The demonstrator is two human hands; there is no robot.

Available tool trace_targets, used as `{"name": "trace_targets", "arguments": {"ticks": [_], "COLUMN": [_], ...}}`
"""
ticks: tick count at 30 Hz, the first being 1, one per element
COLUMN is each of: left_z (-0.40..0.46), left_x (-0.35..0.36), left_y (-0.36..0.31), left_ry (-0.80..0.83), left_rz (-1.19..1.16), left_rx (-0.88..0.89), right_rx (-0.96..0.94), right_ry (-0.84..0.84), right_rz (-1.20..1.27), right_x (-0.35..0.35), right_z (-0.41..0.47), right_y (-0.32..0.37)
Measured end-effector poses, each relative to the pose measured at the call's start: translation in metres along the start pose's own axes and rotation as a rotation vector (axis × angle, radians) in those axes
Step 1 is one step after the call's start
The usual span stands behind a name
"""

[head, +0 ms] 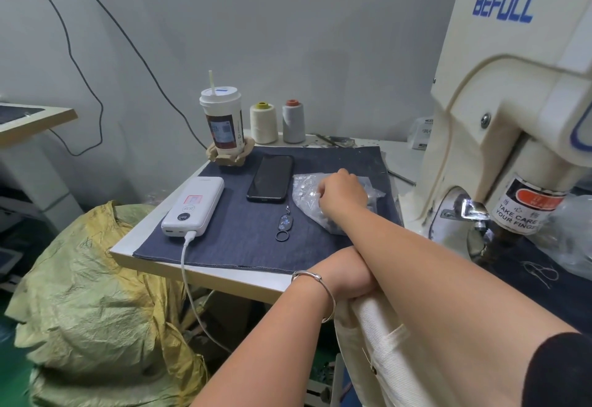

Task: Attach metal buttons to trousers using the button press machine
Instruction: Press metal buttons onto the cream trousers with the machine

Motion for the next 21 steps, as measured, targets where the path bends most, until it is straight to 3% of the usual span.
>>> {"name": "trace_targets", "arguments": {"ticks": [4, 8, 14, 18, 21], "left_z": [-0.002, 0.000, -0.002, -0.016, -0.029], "left_x": [0.000, 0.001, 0.004, -0.006, -0.002], "left_y": [-0.005, 0.000, -0.005, -0.010, -0.004], "left_ry": [0.030, 0.008, -0.005, 0.005, -0.066], "left_rz": [-0.164, -0.046, -0.183, -0.269, -0.119], "left_rx": [0.053, 0.030, 0.051, -0.049, -0.165], "right_rx": [-0.001, -0.007, -0.068, -0.203, -0.393], "right_ry": [-0.040, -0.128, -0.311, -0.449, -0.464], "right_rz": [0.040, 0.044, 0.045, 0.164, 0.386], "right_x": [-0.001, -0.007, -0.032, -0.063, -0.083], "right_z": [-0.002, -0.006, -0.025, -0.074, -0.133], "right_y": [0.000, 0.001, 0.000, -0.010, -0.024]}}
Point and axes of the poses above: each hand's wrist, its own z-axis towards the middle knuckle, its own x-axis out of the palm, y = z × x, the point moved 2 cm from there along z, towards the middle knuckle, and after that the axes turned 10 degrees about x, right-handed, at the moved point
